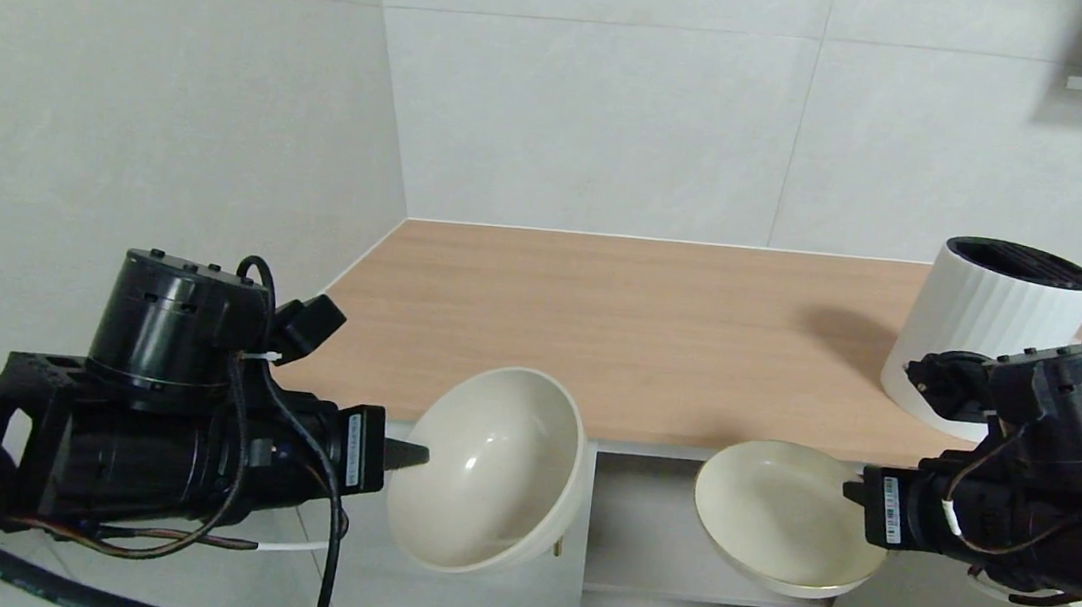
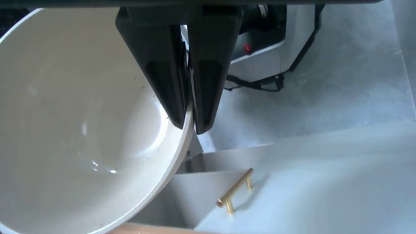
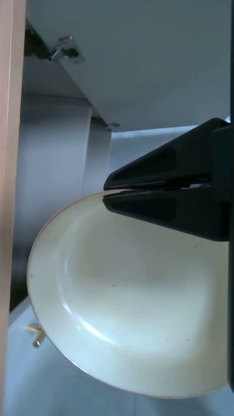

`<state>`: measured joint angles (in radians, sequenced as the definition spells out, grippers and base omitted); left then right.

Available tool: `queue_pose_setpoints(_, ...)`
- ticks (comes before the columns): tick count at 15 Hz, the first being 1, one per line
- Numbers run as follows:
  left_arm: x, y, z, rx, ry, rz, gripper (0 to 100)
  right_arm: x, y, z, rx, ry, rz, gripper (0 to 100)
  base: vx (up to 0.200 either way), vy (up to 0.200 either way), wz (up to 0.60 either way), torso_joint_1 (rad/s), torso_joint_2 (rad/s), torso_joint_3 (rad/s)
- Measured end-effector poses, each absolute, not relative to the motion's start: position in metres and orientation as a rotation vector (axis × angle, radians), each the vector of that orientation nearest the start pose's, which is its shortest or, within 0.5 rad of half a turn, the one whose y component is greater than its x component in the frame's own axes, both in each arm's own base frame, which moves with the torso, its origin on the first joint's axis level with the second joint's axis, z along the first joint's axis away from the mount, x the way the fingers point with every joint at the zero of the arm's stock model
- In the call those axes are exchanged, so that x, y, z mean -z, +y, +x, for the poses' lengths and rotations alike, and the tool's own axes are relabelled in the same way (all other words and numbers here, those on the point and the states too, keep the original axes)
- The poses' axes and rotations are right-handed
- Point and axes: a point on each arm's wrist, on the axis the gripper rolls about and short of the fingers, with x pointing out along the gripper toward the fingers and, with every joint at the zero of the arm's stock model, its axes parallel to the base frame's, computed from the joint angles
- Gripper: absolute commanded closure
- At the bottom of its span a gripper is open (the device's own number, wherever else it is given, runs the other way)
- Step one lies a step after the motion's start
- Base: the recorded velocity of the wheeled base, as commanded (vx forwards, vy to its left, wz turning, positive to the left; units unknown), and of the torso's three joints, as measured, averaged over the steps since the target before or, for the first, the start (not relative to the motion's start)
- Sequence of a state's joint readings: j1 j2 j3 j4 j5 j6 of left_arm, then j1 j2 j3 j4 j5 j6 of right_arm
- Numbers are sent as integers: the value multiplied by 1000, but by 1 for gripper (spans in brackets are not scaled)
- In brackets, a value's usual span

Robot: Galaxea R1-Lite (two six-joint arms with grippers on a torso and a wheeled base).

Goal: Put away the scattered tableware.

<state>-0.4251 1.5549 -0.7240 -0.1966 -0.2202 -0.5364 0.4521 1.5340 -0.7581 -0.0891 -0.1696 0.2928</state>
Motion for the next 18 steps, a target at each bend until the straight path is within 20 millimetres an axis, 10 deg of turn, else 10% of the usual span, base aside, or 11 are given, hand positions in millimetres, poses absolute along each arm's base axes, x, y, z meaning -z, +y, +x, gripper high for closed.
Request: queue_pose_setpoints(18,-154,-110,230,426,819,-427,100,-160,104,224,-171,709,48,100,0,0,0,-95,225,129)
